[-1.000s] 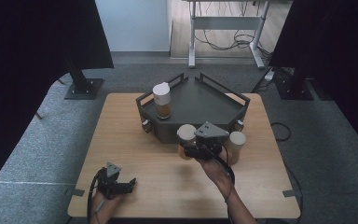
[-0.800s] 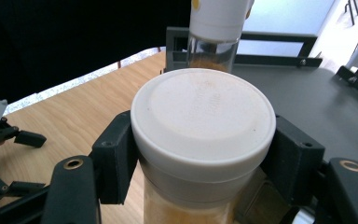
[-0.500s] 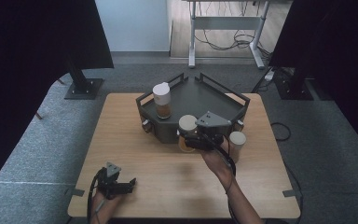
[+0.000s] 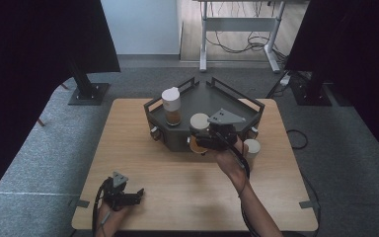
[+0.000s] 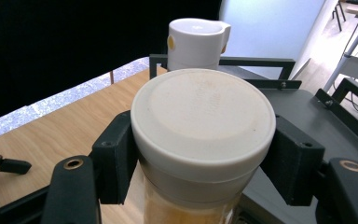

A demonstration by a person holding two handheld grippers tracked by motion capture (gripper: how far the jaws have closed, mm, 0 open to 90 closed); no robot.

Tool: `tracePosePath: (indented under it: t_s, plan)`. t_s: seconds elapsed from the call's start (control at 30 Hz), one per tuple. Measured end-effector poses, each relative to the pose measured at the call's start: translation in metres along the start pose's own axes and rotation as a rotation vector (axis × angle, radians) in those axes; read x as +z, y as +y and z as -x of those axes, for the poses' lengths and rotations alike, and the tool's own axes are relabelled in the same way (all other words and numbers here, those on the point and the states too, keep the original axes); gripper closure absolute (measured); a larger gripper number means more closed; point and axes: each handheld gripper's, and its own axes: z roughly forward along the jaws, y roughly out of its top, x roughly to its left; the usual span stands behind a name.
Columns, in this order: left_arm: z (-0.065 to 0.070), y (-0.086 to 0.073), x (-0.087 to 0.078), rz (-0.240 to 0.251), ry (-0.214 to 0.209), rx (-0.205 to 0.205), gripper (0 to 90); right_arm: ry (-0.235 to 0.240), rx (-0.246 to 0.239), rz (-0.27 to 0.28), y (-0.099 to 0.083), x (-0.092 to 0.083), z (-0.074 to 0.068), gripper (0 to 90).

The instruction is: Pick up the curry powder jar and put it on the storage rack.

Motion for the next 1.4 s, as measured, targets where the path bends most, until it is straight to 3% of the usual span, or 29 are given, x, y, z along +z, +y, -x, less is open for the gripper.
tracePosePath:
  t_s: [0.63,1.4]
  plan:
    - [0.000,0.000,0.000,0.002,0.001,0.003,2.3,-0.041,0.000,0.022,0.020,0.008,0.013,33.1]
    - [0.000,-0.001,0.000,0.008,0.000,0.003,2.3,-0.102,0.006,0.032,0.032,0.032,0.035,33.1]
